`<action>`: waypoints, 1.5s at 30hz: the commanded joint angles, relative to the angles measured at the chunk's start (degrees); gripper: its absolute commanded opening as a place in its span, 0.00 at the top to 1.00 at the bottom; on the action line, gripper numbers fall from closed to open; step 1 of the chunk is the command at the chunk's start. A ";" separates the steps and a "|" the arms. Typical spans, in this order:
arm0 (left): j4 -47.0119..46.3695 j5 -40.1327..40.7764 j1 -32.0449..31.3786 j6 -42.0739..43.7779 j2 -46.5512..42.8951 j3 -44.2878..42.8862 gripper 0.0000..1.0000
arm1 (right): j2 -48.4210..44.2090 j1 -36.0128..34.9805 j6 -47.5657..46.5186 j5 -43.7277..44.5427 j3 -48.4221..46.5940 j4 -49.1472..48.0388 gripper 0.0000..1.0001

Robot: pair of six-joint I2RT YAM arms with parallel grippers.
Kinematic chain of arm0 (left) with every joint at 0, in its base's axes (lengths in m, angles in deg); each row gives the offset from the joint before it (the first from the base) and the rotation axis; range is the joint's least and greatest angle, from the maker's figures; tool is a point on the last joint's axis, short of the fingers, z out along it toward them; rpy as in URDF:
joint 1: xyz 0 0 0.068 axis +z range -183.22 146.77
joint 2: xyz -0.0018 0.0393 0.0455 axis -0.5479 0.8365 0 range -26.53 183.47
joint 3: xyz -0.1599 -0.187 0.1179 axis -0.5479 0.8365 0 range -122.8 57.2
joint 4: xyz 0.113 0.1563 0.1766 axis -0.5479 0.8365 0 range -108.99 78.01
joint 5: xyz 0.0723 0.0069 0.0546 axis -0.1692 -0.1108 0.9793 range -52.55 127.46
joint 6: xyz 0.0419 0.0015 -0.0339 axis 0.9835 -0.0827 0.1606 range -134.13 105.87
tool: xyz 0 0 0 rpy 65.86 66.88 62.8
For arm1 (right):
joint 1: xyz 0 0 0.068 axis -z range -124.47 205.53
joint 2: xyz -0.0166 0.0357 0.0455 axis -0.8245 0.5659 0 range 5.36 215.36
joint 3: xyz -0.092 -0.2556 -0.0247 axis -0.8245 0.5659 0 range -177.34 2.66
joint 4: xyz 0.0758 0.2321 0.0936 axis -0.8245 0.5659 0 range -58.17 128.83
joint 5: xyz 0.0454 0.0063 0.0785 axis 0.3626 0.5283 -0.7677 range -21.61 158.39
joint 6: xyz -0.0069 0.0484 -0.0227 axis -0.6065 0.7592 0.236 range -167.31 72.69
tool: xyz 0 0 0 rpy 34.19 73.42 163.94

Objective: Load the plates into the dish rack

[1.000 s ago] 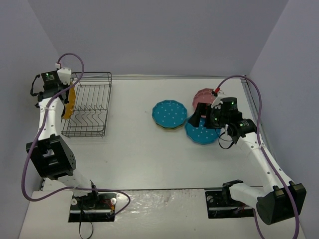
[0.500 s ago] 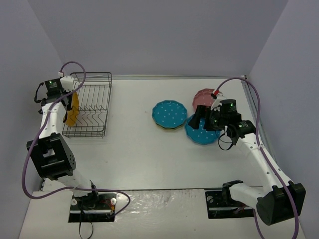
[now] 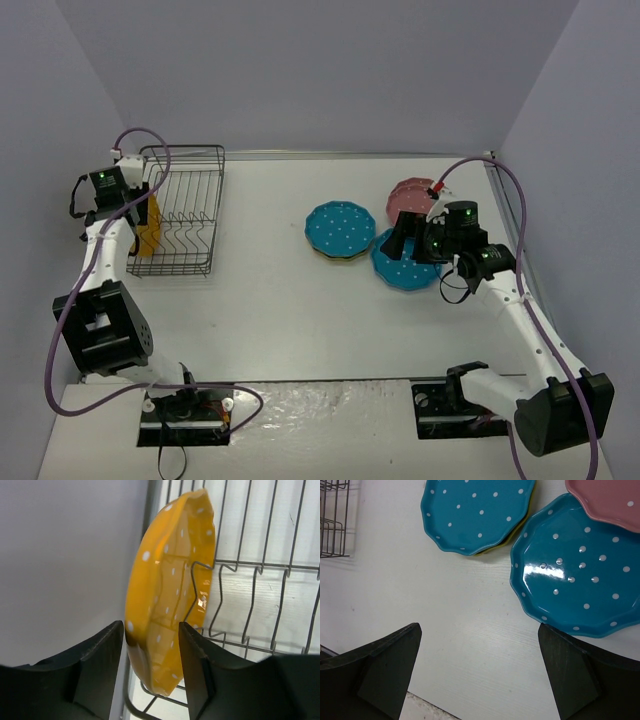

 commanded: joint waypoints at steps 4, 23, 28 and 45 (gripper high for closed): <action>-6.70 2.51 0.19 -1.53 -5.96 -0.69 0.41 | -3.04 0.17 -0.09 1.46 0.86 -2.55 0.00; 27.00 0.34 -0.79 -34.21 -12.34 -20.92 0.03 | -4.89 0.69 14.31 20.92 5.76 1.10 0.00; 28.84 -13.21 -1.91 -42.12 -22.72 -10.30 0.03 | -2.41 0.81 16.48 28.52 6.18 2.80 0.00; 35.43 -14.21 -16.06 -38.88 -29.92 -5.48 0.03 | -0.22 6.23 21.98 19.86 7.92 -5.13 0.01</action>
